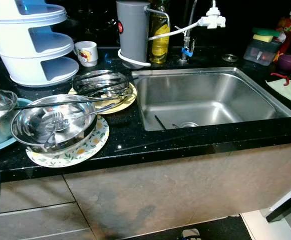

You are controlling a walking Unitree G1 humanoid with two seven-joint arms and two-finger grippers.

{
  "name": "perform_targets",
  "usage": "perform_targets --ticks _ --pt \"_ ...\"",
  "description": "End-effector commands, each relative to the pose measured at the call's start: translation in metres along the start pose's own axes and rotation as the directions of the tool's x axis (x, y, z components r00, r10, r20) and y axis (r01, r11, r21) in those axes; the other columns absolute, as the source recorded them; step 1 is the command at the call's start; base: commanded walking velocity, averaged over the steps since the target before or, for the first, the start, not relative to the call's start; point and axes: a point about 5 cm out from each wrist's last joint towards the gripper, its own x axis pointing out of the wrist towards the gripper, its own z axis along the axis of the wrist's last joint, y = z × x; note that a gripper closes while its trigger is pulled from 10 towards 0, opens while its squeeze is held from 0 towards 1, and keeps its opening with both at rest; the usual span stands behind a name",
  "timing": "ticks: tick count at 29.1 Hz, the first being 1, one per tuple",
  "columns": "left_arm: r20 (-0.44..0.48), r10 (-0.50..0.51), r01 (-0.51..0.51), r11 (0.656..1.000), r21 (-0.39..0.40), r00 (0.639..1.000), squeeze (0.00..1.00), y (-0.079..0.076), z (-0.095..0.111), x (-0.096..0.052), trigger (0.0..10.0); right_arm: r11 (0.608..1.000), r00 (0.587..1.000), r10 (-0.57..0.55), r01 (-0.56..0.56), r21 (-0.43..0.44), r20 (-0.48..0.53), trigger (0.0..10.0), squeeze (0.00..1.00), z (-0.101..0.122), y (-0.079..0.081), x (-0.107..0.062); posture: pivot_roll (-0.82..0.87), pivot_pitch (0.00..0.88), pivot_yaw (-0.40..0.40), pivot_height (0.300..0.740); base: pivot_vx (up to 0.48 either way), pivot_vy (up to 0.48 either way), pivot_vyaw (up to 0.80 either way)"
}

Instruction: Kitchen organization

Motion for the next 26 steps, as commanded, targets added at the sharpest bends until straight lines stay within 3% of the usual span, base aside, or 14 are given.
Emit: perform_targets --ticks 1,2,6,7,8,16,26 --pt "-0.018 0.015 -0.015 1.0 0.003 1.0 0.77 0.004 -0.003 0.004 10.0 1.0 1.0 0.0 -0.001 -0.007 -0.032 10.0 0.0 -0.009 -0.001 -0.003 -0.02 0.132 -0.057 0.74 0.0 0.0 0.0" --pt "-0.004 0.013 -0.013 1.0 -0.005 1.0 1.0 0.005 -0.002 0.009 10.0 1.0 0.999 0.001 -0.002 -0.008 -0.033 10.0 0.0 -0.01 -0.001 -0.003 -0.02 0.134 -0.058 0.74 0.0 0.0 0.0" --pt "0.012 -0.001 0.001 1.0 -0.022 1.0 1.0 0.002 0.001 0.021 10.0 1.0 0.999 0.002 -0.003 -0.009 -0.035 10.0 0.0 -0.01 -0.001 -0.003 -0.01 0.138 -0.061 0.74 0.0 0.0 0.0" --pt "0.01 -0.002 0.002 0.999 -0.035 1.0 0.29 0.0 0.002 0.024 10.0 1.0 0.999 0.003 -0.003 -0.011 -0.035 10.0 0.0 -0.01 -0.001 -0.003 -0.01 0.138 -0.061 0.74 0.0 0.0 0.0" --pt "0.012 -0.006 0.006 0.999 -0.048 1.0 0.0 -0.002 0.003 0.025 10.0 1.0 0.999 0.002 -0.002 -0.01 -0.034 10.0 0.0 -0.009 -0.001 -0.003 -0.01 0.138 -0.061 0.74 0.0 0.0 0.0" --pt "0.03 -0.011 0.014 0.994 -0.108 0.999 0.0 -0.009 0.009 0.031 10.0 1.0 0.999 0.0 0.0 -0.007 -0.032 10.0 0.0 -0.009 -0.002 -0.003 -0.02 0.14 -0.058 0.74 0.0 0.0 0.0" --pt "0.052 0.046 -0.039 0.99 -0.134 0.998 0.0 -0.002 0.017 0.047 10.0 1.0 0.999 -0.001 0.0 -0.008 -0.034 10.0 0.0 -0.01 -0.002 -0.003 -0.02 0.143 -0.06 0.74 0.0 0.0 0.0"
